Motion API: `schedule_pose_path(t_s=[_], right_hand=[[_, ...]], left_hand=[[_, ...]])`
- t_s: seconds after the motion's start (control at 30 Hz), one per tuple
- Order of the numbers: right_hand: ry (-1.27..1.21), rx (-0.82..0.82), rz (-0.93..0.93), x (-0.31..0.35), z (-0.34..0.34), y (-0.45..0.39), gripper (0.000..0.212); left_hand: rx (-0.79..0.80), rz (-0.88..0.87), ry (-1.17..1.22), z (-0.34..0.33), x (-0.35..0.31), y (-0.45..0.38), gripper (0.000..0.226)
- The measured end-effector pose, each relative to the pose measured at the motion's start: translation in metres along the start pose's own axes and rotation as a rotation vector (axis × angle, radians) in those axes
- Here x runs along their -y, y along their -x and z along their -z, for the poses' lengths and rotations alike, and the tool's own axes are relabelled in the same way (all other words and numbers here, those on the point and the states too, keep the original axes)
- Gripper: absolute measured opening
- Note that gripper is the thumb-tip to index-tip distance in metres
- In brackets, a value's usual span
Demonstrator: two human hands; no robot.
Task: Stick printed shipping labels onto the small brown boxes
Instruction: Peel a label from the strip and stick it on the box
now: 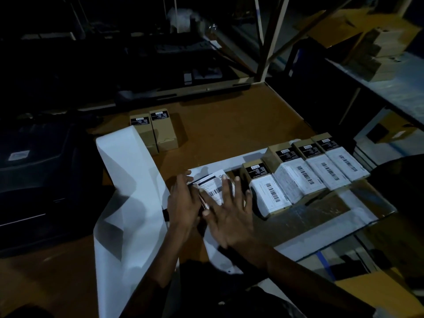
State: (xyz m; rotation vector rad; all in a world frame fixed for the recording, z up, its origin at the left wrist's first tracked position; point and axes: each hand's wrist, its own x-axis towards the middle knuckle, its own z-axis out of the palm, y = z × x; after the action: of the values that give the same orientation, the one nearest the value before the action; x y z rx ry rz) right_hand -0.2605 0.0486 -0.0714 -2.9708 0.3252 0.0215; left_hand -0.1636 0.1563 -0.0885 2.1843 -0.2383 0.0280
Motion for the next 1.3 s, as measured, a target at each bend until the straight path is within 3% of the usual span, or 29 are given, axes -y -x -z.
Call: schedule_pose_path(t_s=[0.17,0.37,0.57,0.7,0.77,0.93,1.17,1.3], right_hand=[[-0.038,-0.016,-0.243,-0.035,0.007,-0.024,0.057],[0.004,-0.019,-0.001,0.011,0.000,0.002,0.061],[0.018,-0.053,-0.246,-0.029,0.005,-0.025,0.060],[0.010,-0.016,-0.045,0.017,-0.003,0.007,0.058],[0.046,0.004,-0.015,0.009,0.001,0.009,0.057],[0.043,-0.064,-0.264,-0.038,0.006,-0.018,0.057],[-0.006,0.035,-0.031,-0.004,0.006,0.001,0.056],[-0.066,0.025,-0.019,-0.020,0.009,-0.020,0.054]], left_hand=[[-0.017,0.019,-0.015,-0.001,-0.002,0.000,0.030],[-0.013,0.008,0.013,0.001,-0.002,0.002,0.034],[-0.033,0.016,-0.031,0.000,-0.002,0.000,0.032],[-0.041,0.016,-0.019,-0.001,-0.003,0.001,0.032],[-0.036,0.011,-0.017,0.000,-0.003,0.002,0.033],[-0.009,0.030,-0.034,0.000,-0.005,0.002,0.042],[-0.045,-0.045,-0.116,0.002,-0.008,0.006,0.037],[-0.059,-0.208,-0.216,-0.001,-0.001,0.006,0.029]])
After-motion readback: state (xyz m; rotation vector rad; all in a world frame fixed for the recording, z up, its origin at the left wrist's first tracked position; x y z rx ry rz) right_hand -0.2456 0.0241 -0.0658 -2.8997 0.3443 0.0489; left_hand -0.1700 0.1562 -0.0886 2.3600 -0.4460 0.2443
